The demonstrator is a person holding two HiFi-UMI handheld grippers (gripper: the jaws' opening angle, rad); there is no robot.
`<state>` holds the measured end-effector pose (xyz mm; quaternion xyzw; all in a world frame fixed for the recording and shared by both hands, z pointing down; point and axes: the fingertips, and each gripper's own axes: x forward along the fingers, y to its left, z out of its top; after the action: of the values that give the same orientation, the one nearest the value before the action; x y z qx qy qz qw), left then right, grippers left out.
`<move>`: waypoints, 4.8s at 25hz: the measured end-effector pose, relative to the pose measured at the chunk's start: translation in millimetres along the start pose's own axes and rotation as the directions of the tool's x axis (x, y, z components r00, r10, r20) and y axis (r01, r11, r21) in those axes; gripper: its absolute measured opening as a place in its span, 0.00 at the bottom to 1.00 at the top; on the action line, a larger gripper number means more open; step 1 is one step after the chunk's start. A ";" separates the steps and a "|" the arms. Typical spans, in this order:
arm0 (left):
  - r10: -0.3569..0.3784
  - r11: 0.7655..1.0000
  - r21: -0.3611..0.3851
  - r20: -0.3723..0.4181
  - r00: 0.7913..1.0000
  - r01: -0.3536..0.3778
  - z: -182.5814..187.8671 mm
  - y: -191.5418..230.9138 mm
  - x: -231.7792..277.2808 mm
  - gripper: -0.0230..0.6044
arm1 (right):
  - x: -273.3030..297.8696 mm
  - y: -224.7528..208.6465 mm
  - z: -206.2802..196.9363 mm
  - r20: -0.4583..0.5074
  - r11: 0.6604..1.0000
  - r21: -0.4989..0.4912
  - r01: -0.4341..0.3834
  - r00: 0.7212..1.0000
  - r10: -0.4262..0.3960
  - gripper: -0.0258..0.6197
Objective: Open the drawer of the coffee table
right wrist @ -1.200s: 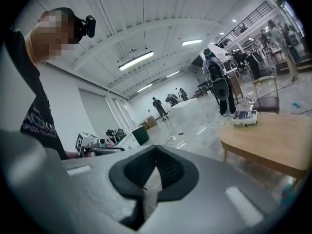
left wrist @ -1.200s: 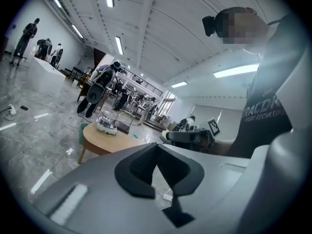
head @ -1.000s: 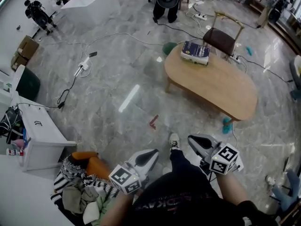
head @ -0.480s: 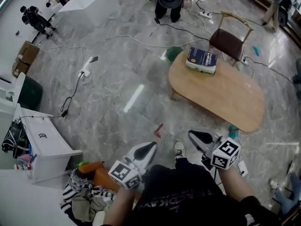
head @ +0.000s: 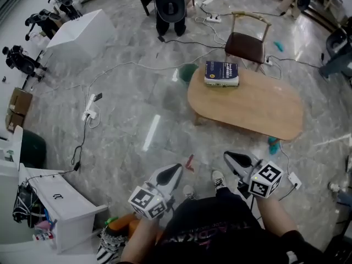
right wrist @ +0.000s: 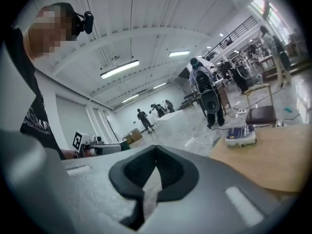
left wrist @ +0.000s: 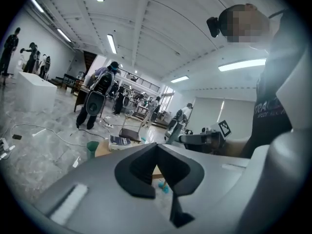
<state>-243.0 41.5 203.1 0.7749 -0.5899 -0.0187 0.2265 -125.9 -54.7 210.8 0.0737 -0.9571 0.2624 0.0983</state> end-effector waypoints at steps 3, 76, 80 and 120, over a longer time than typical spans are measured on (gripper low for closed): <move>-0.059 0.998 0.025 -0.028 0.998 0.059 -2.3 10.2 -13.1 0.05 | -2.0 14.6 -3.6 0.048 0.997 0.007 0.079 0.996 -0.079 0.04; 0.040 0.969 0.247 -0.165 0.986 0.002 -389.0 377.0 382.6 0.06 | 101.4 -473.7 -355.5 0.018 0.890 -0.176 0.421 0.905 -0.425 0.04; 0.048 0.960 0.278 -0.107 0.993 -0.017 -408.8 406.9 395.1 0.09 | 107.6 -497.4 -382.4 0.051 0.872 -0.218 0.439 0.897 -0.439 0.04; -0.271 0.891 0.340 -0.133 0.953 0.301 -416.4 410.1 446.6 0.32 | 60.9 -503.6 -421.1 0.222 0.824 -0.176 0.539 0.837 -0.500 0.08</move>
<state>-355.6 -316.3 835.8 0.8815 -0.4530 0.0872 0.1011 -25.0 -271.3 825.2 0.3420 -0.9291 0.1051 0.0939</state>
